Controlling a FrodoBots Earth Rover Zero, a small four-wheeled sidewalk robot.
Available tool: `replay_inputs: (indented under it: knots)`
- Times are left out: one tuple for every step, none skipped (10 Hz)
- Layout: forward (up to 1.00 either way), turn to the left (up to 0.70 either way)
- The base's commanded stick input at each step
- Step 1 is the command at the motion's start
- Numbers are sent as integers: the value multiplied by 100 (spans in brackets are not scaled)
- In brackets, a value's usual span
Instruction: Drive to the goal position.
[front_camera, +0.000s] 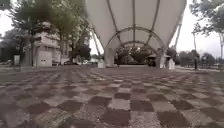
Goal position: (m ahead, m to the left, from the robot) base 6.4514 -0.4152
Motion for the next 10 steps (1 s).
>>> replay_inputs:
  knots:
    - [85, 0]
    - [85, 0]
    - [85, 0]
    - [85, 0]
    - [85, 0]
    - [85, 0]
    - [85, 0]
    - [85, 2]
    - [85, 15]
    - [85, 17]
